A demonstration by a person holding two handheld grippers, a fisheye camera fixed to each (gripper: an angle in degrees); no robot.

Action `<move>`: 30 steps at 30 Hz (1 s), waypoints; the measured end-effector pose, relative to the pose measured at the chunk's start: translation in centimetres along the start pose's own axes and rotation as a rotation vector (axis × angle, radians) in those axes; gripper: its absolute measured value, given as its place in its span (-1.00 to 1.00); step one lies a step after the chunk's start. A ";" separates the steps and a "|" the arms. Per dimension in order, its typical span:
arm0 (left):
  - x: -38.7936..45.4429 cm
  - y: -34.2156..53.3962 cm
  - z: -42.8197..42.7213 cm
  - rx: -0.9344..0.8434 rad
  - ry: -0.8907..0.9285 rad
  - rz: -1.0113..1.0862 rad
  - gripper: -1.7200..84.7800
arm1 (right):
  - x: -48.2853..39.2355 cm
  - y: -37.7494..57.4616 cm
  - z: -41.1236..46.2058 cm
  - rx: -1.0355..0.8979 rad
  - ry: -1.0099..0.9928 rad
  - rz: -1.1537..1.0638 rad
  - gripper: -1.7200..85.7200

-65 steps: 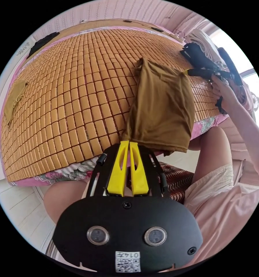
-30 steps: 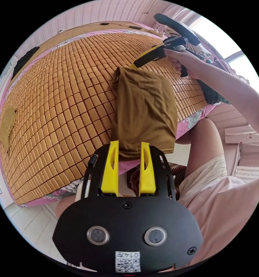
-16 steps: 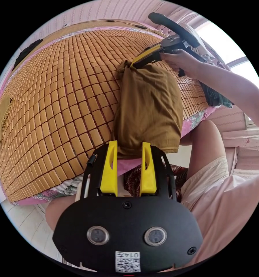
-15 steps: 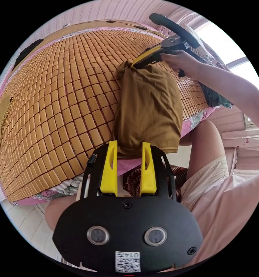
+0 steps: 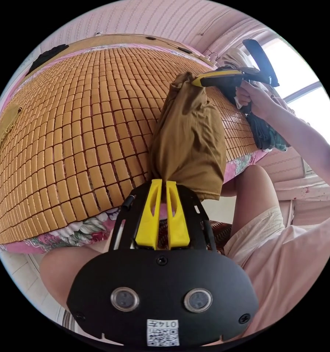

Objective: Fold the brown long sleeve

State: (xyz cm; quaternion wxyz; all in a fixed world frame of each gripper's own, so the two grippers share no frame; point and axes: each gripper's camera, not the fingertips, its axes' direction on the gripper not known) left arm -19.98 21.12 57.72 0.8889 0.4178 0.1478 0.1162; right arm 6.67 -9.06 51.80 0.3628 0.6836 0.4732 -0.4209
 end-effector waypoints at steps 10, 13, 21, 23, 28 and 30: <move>0.6 0.1 -0.1 -0.064 -0.033 -0.068 -0.76 | -1.7 3.2 9.5 -0.243 0.041 0.061 -0.70; 1.7 0.6 -0.3 -0.041 -0.099 -0.053 -0.81 | -5.2 5.8 10.7 -0.248 0.056 -0.042 -0.81; 5.0 2.6 -3.6 0.058 -0.088 0.018 -0.98 | -8.5 17.9 5.4 0.036 -0.080 0.102 -0.89; 6.9 3.4 -5.4 0.105 -0.098 0.079 -0.98 | -10.3 24.3 1.7 0.170 -0.097 0.141 -0.90; 13.2 5.0 -9.3 0.184 -0.134 0.260 -0.98 | -15.1 37.1 -3.7 0.338 -0.044 0.216 -0.91; 16.4 5.4 -11.4 0.233 -0.161 0.336 -0.98 | -16.9 41.4 -5.4 0.395 -0.015 0.251 -0.91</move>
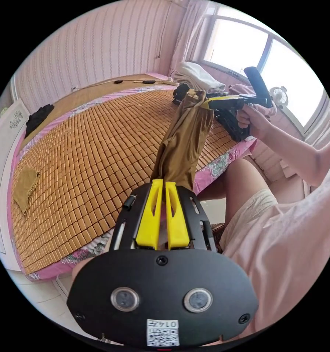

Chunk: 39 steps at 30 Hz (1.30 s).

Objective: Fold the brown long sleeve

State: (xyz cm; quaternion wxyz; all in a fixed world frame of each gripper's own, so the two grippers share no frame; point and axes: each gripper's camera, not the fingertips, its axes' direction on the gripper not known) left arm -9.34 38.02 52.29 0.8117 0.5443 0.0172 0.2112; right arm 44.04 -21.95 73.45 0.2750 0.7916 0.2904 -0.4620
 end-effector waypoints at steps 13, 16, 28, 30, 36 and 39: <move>5.0 -16.7 -7.1 0.343 0.057 0.256 -0.98 | -2.6 5.6 -23.7 0.218 0.334 -0.045 -0.91; 5.7 -25.8 -6.4 0.412 0.130 0.307 -0.97 | 2.3 0.3 -28.2 0.101 0.485 0.007 -0.89; 6.2 -41.7 2.7 0.100 0.076 0.200 -0.85 | 12.2 -3.3 -30.1 -0.098 0.647 0.356 -0.71; 6.0 -39.0 2.4 0.045 0.050 0.226 -0.84 | 9.1 -1.9 -29.0 -0.126 0.637 0.304 -0.69; 6.8 -30.8 -0.8 0.009 -0.125 0.326 -0.80 | -3.2 -0.4 -24.1 -0.168 0.513 0.145 -0.69; 5.9 -26.9 -2.3 -0.024 -0.220 0.329 -0.79 | -8.6 -1.8 -21.7 -0.169 0.490 0.077 -0.69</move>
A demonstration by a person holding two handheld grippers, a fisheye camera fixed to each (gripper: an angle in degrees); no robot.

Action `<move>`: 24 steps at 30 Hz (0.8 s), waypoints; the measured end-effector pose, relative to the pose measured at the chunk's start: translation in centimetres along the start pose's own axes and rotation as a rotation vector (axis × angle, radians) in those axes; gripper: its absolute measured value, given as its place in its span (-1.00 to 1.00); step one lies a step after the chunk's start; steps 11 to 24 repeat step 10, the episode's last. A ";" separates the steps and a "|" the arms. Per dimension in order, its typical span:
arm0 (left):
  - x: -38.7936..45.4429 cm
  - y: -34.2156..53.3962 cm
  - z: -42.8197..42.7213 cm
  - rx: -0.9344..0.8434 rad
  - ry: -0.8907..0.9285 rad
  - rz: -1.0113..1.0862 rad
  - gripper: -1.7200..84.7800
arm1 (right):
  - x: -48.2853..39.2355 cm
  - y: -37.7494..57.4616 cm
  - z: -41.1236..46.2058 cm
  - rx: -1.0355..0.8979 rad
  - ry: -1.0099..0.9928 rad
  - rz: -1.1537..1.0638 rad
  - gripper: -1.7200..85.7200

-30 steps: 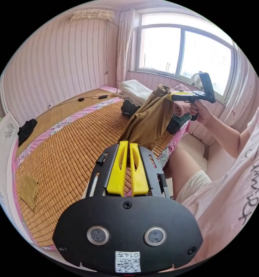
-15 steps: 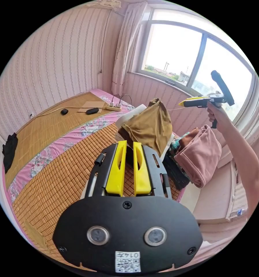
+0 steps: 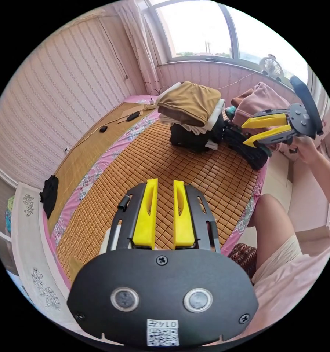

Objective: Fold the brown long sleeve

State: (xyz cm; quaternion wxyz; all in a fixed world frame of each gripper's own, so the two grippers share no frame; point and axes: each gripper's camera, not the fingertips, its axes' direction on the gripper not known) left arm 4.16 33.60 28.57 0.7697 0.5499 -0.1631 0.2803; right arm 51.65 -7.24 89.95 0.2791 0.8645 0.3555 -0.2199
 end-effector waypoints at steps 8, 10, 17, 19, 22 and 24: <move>-5.8 10.2 -3.1 0.033 -0.006 -0.137 -0.78 | -10.3 -9.8 -2.0 -0.070 -0.130 -0.178 -0.69; -7.8 12.8 -3.1 0.037 -0.004 -0.175 -0.78 | -12.2 -13.5 -2.3 -0.085 -0.173 -0.213 -0.69; -7.8 12.8 -3.1 0.037 -0.004 -0.175 -0.78 | -12.2 -13.5 -2.3 -0.085 -0.173 -0.213 -0.69; -7.8 12.8 -3.1 0.037 -0.004 -0.175 -0.78 | -12.2 -13.5 -2.3 -0.085 -0.173 -0.213 -0.69; -7.8 12.8 -3.1 0.037 -0.004 -0.175 -0.78 | -12.2 -13.5 -2.3 -0.085 -0.173 -0.213 -0.69; -7.8 12.8 -3.1 0.037 -0.004 -0.175 -0.78 | -12.2 -13.5 -2.3 -0.085 -0.173 -0.213 -0.69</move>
